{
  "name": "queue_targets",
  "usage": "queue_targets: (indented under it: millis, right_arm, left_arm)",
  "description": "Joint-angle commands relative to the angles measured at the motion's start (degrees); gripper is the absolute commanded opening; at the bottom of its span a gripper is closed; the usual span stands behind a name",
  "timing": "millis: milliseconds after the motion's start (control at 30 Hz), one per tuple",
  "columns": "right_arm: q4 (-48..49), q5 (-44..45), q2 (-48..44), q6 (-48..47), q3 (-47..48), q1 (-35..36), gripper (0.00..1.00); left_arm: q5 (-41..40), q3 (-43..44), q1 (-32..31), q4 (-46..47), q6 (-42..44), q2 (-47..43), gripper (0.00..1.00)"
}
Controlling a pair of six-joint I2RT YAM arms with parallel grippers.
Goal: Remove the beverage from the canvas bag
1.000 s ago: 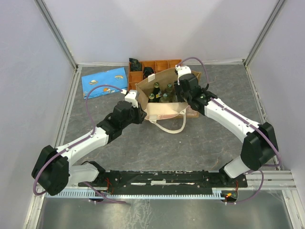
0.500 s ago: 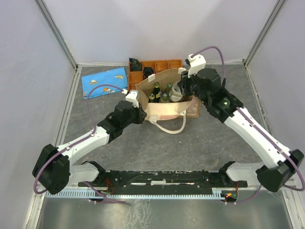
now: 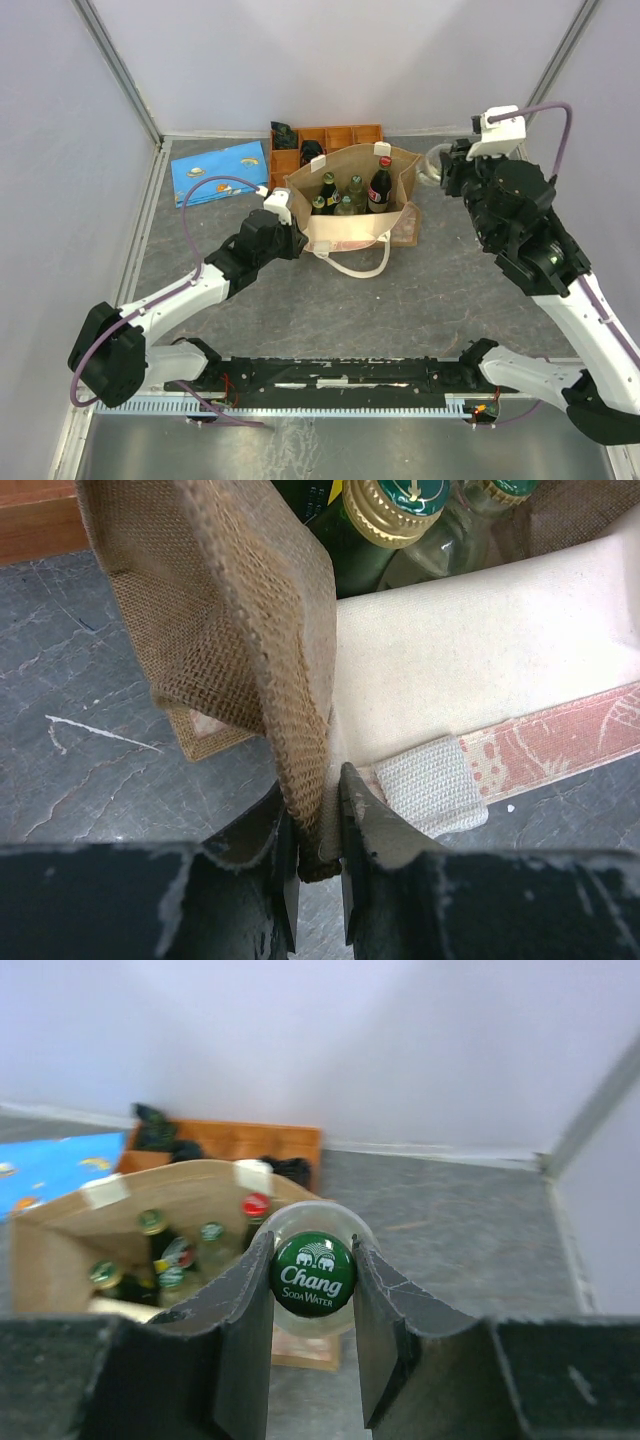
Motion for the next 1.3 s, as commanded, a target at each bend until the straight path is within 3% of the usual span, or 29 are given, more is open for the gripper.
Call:
queue_targets:
  millis: [0,167,400,700,867,1267]
  right_arm:
    - [5.5,17.0,-3.4,-3.3,-1.7,-0.1,0.00]
    - [1.1,25.1,-6.2,2.5,-10.0,-0.1,0.00]
    - [1.2,20.6,-14.1,11.8,-28.7,-0.2,0.00]
    - [6.8,17.6,-17.3,16.4,-40.1,-0.2,0.00]
    - [12.6,15.9,-16.1,15.6,-42.5,-0.4,0.00]
    - [14.8,12.3,-10.9,18.8,-43.9,-3.4,0.00]
  left_arm:
    - [0.0,1.1,-0.3,-6.1,2.6,1.0,0.03]
    - [0.5,2.1,-0.3,-6.3,2.7,1.7,0.03]
    - [1.0,2.8,-0.3,-6.8,3.6,2.6,0.03]
    - [1.5,2.6,-0.3,-6.9,3.4,2.8,0.03]
    - [1.1,2.4,-0.3,-6.9,3.2,2.4,0.03]
    - [-0.2,3.2,-0.3,-6.8,4.2,2.4,0.03]
